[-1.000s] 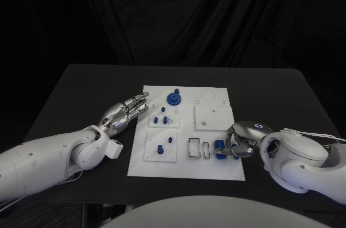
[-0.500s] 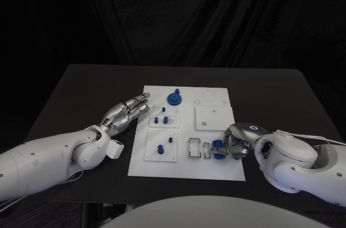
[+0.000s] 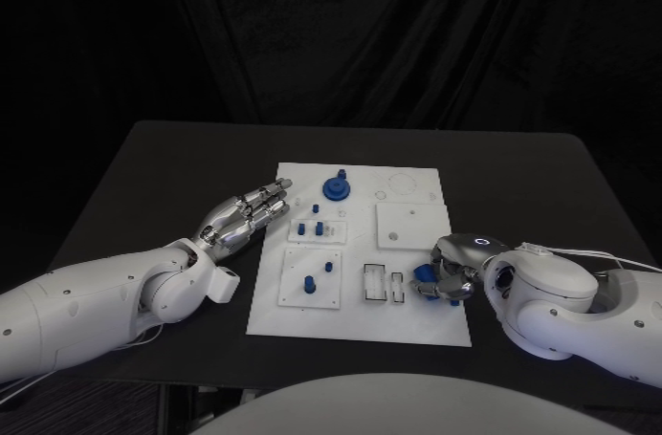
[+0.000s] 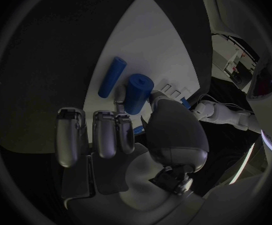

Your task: Assemble the parts on the task board

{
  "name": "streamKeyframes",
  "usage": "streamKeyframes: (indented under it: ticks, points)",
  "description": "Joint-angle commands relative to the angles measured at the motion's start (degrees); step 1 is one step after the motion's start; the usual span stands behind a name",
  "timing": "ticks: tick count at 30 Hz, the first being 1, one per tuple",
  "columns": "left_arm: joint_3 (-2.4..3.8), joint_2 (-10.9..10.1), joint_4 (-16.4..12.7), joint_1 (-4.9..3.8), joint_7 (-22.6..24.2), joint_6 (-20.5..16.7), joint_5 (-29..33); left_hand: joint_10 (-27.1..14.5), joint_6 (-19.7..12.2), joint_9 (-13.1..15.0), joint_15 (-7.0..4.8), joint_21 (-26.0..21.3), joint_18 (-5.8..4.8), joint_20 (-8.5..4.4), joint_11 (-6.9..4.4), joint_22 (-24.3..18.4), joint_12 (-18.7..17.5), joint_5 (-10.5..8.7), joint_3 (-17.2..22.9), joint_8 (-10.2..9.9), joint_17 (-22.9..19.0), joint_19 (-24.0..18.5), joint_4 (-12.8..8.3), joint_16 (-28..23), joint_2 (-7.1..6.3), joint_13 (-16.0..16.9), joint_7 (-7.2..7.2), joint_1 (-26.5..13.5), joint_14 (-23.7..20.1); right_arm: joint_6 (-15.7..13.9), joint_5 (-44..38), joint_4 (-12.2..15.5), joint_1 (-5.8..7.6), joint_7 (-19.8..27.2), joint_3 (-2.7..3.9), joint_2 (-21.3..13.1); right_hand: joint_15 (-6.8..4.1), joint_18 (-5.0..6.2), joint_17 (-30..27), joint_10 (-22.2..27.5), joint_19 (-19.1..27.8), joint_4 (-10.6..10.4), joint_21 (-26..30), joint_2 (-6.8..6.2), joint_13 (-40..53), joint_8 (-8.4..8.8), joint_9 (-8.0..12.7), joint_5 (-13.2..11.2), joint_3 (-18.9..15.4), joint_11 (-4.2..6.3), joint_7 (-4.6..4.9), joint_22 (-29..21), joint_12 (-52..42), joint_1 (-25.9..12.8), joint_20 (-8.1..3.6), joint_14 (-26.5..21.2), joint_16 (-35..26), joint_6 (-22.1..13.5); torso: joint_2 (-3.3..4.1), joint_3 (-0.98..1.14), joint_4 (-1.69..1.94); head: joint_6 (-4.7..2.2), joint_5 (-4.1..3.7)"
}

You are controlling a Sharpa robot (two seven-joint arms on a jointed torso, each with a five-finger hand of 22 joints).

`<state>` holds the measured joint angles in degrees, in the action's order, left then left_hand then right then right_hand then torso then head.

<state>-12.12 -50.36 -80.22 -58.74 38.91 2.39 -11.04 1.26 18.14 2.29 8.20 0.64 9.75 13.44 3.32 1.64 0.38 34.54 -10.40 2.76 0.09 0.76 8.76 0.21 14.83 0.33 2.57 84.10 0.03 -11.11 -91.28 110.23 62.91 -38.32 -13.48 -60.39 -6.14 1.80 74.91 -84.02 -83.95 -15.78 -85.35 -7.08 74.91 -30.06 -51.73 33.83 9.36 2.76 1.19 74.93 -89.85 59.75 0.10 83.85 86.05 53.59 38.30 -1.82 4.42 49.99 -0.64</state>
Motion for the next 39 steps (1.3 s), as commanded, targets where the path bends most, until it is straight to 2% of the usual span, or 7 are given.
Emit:
streamKeyframes:
  ticks: [1,7,10,16,19,31,39]
  points:
    - [0.05,0.13,-0.2,0.1,2.66,0.85,0.02,0.13,0.09,0.06,0.28,-0.04,-0.12,0.51,0.26,0.04,0.02,0.24,0.12,0.26,-0.09,0.01,-0.42,-0.21,0.51,0.08,0.46,-0.29,-0.03,2.48,6.64,-1.02,-0.72,-2.57,-0.74,0.03,-0.45,-0.63,7.09,-5.98,-4.64,1.6,0.12,1.52,15.09,0.55,5.2,3.22,2.22,0.4,-0.37,13.5,-0.15,3.64,-0.34,4.84,-0.14,-0.49,0.02,0.03,-0.04,0.01,0.07]
    - [0.05,0.03,-0.21,0.15,2.57,0.84,0.02,0.13,0.09,0.06,0.28,-0.04,-0.12,0.51,0.26,0.04,0.02,0.24,0.12,0.26,-0.09,0.01,-0.42,-0.21,0.51,0.08,0.46,-0.29,-0.03,-2.91,12.87,-0.33,-0.72,-0.22,-0.73,-0.57,-0.71,-0.7,7.07,-5.98,-4.74,3.13,-0.19,1.63,15.09,-0.24,3.29,8.66,4.77,0.74,-0.76,13.61,-0.15,5.94,-0.57,4.85,0.0,-0.44,-0.02,0.02,-0.03,0.01,0.35]
    - [0.05,-0.07,-0.29,0.18,2.6,0.82,0.02,0.18,0.13,0.06,0.32,-0.04,-0.12,0.55,0.31,0.03,0.03,0.27,0.14,0.27,-0.09,0.01,-0.47,-0.21,0.52,0.09,0.49,-0.29,-0.03,-6.75,15.88,0.49,-0.71,1.23,-0.7,-1.23,-0.88,-0.75,6.9,-5.98,-4.81,3.46,-0.39,1.07,15.09,-0.99,2.1,12.98,5.93,0.95,-0.97,13.68,-0.15,6.13,-0.74,4.83,0.01,-0.29,-0.03,0.05,-0.1,0.01,0.46]
    - [0.05,-0.16,-0.36,0.22,2.7,0.47,0.02,0.18,0.11,0.06,0.27,-0.04,-0.12,0.55,0.35,0.02,0.03,0.31,0.17,0.27,-0.09,0.01,-0.52,-0.21,0.52,0.09,0.51,-0.27,-0.03,-17.33,23.95,2.95,-0.02,7.68,-0.57,-2.89,-1.06,-0.73,5.48,-5.98,-4.78,3.29,-0.31,0.57,15.09,-1.91,0.92,14.98,6.73,1.18,-1.28,13.66,-0.15,5.46,-0.89,4.6,-0.58,0.27,-0.02,0.02,-0.07,0.01,0.29]
    - [0.05,-0.09,-0.32,0.22,2.65,0.39,0.02,0.19,0.16,0.06,0.19,-0.05,-0.11,0.53,0.38,0.01,0.03,0.32,0.18,0.28,-0.09,0.0,-0.57,-0.21,0.51,0.09,0.52,-0.27,-0.03,-20.51,27.09,4.43,0.67,10.14,-0.53,-3.31,-1.19,-0.74,5.22,-5.98,-4.79,3.15,-0.37,0.32,15.09,-2.52,0.36,15.16,6.96,1.35,-1.46,13.68,-0.15,5.06,-0.99,4.55,-0.68,0.71,-0.01,0.05,-0.12,0.01,0.39]
    - [0.05,0.33,-0.09,0.23,2.46,0.46,0.02,0.18,0.19,0.06,0.16,-0.05,-0.1,0.53,0.38,-0.01,0.03,0.33,0.18,0.28,-0.09,-0.01,-0.59,-0.21,0.5,0.09,0.52,-0.28,-0.03,-18.78,35.43,4.58,1.83,9.16,-0.54,-0.92,-1.26,-0.5,3.89,-5.98,-4.42,1.8,0.66,0.21,15.09,-2.65,-0.36,11.52,7.15,1.36,-1.41,13.34,-0.15,3.23,-1.11,4.31,-1.23,0.11,0.0,-0.12,0.15,0.01,0.28]
    - [0.05,0.56,0.2,0.23,2.23,0.56,0.02,0.2,0.23,0.07,0.11,-0.05,-0.08,0.51,0.38,-0.01,0.03,0.35,0.2,0.29,-0.09,0.0,-0.64,-0.21,0.5,0.1,0.53,-0.28,-0.03,-14.77,35.69,2.99,1.85,5.79,-0.56,1.06,-1.02,-0.21,2.57,-5.98,-4.02,0.56,1.91,0.03,15.09,-2.27,-0.67,5.15,6.28,1.05,-1.06,12.94,-0.15,2.0,-0.92,4.1,-1.76,-0.74,0.02,-0.05,0.11,0.01,0.34]
